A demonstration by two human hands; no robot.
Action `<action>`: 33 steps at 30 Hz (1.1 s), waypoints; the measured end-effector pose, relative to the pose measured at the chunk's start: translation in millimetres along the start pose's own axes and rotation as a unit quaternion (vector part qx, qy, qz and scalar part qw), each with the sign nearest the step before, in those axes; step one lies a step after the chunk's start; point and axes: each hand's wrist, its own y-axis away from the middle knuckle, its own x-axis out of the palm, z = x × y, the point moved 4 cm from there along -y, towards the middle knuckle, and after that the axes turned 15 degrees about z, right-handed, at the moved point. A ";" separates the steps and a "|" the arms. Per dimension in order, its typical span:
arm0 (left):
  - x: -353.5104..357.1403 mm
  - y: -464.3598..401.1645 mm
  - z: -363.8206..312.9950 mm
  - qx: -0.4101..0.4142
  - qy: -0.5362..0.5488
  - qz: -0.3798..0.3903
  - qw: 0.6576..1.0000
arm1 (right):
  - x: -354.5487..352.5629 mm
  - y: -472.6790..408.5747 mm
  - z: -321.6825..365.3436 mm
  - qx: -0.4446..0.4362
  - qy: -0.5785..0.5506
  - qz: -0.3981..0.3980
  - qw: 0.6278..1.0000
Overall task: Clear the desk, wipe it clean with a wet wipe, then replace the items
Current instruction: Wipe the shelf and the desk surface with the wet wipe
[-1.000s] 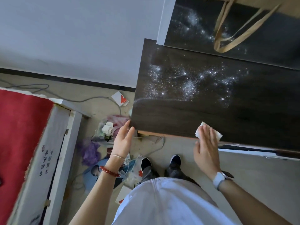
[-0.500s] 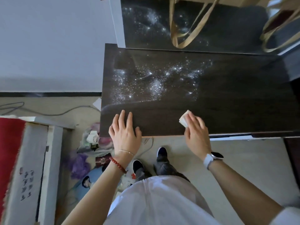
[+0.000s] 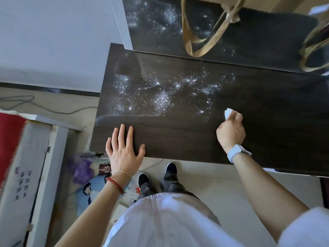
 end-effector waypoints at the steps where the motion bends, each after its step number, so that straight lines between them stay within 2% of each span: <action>1: -0.6 0.0 -0.2 -0.001 -0.003 -0.001 1.000 | 4.7 2.2 20.5 -0.030 0.011 0.015 0.999; 5: -6.7 -1.8 4.4 0.012 -0.018 0.001 1.000 | 32.7 30.5 122.5 -0.192 0.040 0.099 0.976; 8: -10.5 -2.0 10.5 0.029 -0.034 0.012 0.999 | 43.6 45.4 156.7 -0.263 0.043 0.138 0.954; 11: -13.4 -1.2 19.8 0.040 -0.039 0.006 0.998 | 37.1 38.8 123.9 -0.235 0.043 0.121 0.963; 15: -16.2 1.5 41.0 0.048 -0.038 -0.011 0.998 | 14.6 22.7 56.3 -0.103 0.002 0.043 0.994; 18: -19.4 3.0 58.8 0.039 -0.027 -0.023 0.999 | 15.5 19.1 70.3 -0.063 -0.038 0.029 0.997; 26: -26.6 4.3 108.9 0.020 0.025 -0.005 0.999 | 55.4 60.5 221.6 -0.218 0.010 0.093 0.971; 29: -28.5 7.3 130.8 0.008 0.072 -0.007 0.997 | 73.5 88.4 261.7 -0.268 0.035 0.118 0.956; 33: -32.0 20.1 168.3 -0.046 0.143 -0.034 0.988 | 92.6 116.6 300.8 -0.326 0.045 0.154 0.932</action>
